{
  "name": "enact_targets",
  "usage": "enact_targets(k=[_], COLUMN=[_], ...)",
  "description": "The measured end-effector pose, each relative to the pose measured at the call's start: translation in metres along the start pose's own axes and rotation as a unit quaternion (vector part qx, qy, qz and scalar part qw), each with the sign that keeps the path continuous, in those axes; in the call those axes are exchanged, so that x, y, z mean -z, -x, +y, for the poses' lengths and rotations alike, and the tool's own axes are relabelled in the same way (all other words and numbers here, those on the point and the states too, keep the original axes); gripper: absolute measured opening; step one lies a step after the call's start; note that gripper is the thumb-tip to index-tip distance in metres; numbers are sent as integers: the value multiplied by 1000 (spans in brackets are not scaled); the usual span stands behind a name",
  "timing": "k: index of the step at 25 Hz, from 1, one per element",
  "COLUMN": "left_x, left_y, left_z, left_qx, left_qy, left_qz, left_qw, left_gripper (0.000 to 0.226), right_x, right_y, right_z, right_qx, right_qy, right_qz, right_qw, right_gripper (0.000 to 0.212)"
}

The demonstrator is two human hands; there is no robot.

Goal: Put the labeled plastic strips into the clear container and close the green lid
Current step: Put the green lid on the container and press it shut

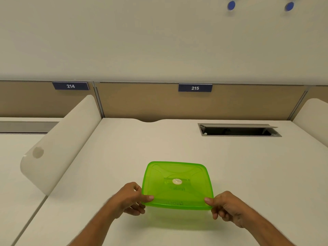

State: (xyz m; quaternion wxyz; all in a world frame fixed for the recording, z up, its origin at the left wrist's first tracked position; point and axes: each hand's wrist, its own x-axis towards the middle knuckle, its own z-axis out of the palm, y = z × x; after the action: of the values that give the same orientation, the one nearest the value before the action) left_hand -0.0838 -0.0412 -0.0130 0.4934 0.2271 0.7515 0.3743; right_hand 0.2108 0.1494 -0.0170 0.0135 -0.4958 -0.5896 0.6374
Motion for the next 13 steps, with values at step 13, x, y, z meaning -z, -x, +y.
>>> enact_targets(k=[13], left_x=[-7], left_y=[-2], left_z=[-3], left_qx=[-19], left_qy=[15], left_qz=[18], left_qw=[1000], left_gripper=[46], right_x=[1], right_y=[-8], right_z=[5], right_qx=[-1], right_qy=[-27], right_qz=[-12], right_qw=[1000], right_gripper=[45])
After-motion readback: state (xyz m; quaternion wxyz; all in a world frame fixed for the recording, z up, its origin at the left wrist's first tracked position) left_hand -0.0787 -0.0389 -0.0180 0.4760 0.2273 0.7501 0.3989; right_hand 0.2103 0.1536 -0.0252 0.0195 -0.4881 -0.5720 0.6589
